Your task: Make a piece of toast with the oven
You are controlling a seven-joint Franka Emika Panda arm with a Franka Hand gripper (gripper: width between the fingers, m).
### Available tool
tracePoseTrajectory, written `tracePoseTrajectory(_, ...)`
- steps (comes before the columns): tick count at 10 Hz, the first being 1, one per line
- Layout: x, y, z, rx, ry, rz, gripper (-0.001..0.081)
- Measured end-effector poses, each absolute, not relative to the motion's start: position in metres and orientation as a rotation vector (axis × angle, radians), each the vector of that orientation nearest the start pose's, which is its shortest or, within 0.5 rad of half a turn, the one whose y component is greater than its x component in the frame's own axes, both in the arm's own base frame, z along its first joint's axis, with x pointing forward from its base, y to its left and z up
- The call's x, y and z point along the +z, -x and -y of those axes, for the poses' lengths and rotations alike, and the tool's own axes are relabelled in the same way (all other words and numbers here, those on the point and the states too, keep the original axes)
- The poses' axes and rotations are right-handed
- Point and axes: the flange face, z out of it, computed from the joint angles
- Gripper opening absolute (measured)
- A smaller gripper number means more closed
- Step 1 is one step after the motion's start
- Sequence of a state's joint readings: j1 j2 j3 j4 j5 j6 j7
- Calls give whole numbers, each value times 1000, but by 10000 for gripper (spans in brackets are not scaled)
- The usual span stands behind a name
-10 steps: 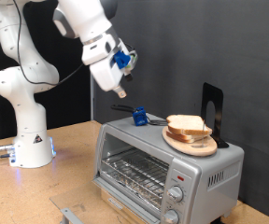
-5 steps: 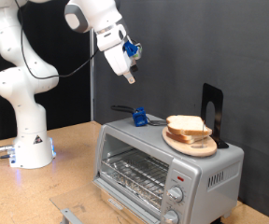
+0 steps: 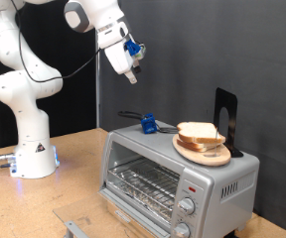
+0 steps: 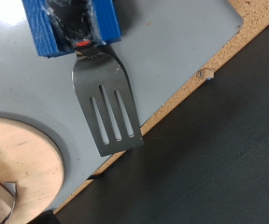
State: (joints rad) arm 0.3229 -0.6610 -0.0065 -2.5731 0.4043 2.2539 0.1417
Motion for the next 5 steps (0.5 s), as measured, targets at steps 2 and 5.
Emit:
tracePoseTrajectory(2,508,-362,-129,-428,2709,-4,809)
tracePoseTrajectory(5,482,-361,-136,-445,2737,41,809)
